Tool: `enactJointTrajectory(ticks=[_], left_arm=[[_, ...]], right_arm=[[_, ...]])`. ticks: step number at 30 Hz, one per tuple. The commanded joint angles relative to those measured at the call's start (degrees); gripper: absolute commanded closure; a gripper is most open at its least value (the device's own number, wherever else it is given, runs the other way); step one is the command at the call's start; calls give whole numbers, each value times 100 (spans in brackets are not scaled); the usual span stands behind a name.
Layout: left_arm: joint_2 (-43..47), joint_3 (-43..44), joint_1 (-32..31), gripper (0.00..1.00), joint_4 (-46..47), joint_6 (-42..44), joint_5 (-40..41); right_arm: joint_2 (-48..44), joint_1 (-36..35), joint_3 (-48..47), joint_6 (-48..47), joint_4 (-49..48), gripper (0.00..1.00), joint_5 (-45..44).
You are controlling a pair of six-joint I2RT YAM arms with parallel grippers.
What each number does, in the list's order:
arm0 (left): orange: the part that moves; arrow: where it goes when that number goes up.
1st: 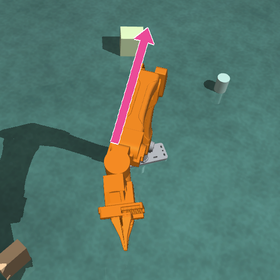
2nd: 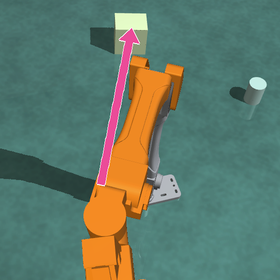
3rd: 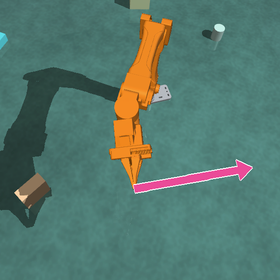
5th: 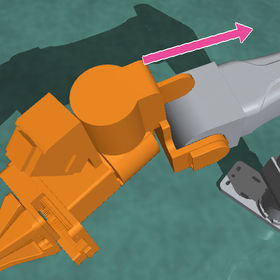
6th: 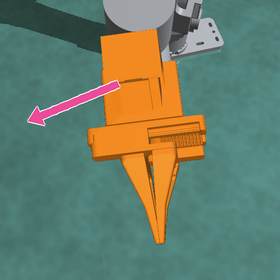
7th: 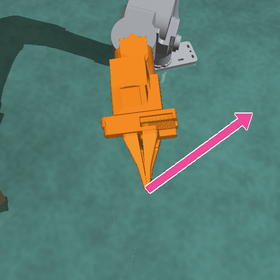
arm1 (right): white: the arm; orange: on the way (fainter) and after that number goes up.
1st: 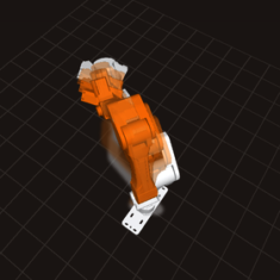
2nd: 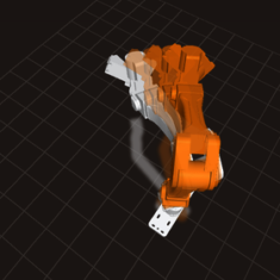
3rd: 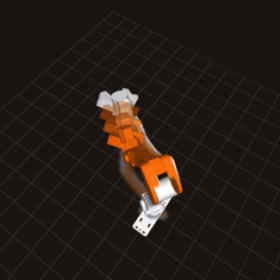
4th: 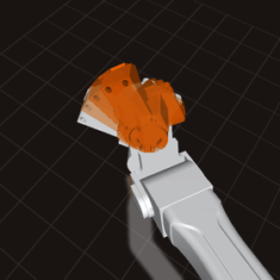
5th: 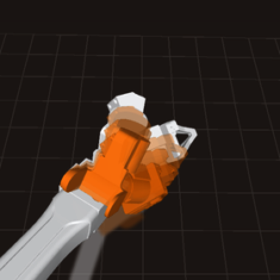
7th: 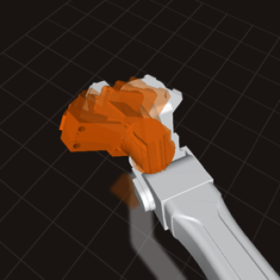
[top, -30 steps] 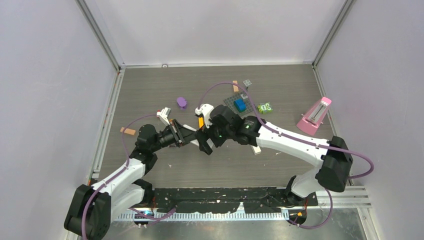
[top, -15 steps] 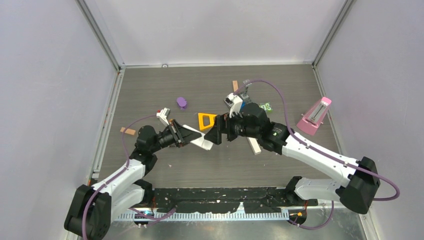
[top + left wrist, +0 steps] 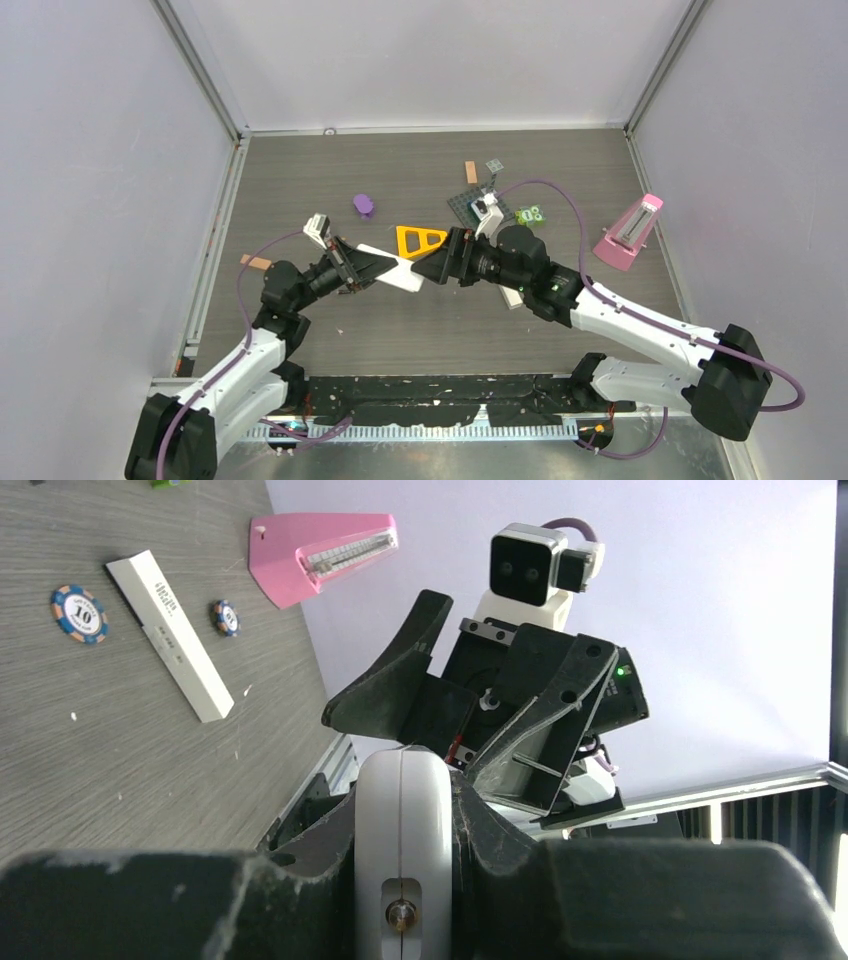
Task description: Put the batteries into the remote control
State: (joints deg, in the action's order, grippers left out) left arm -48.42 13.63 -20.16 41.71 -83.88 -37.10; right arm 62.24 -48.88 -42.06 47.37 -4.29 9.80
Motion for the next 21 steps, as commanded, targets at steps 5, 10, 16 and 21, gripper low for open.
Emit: enactJointTrajectory(ticks=[5, 10, 16, 21], left_arm=[[268, 310, 21, 100, 84, -154, 247], [331, 377, 21, 100, 82, -245, 331], [454, 411, 21, 100, 80, -376, 451], [487, 404, 21, 100, 137, -494, 489]], right_arm=[[-65, 16, 114, 586, -1139, 16, 307], [47, 19, 162, 768, -1530, 18, 614], [133, 17, 188, 905, -1705, 24, 762], [254, 20, 196, 988, -1810, 33, 805]])
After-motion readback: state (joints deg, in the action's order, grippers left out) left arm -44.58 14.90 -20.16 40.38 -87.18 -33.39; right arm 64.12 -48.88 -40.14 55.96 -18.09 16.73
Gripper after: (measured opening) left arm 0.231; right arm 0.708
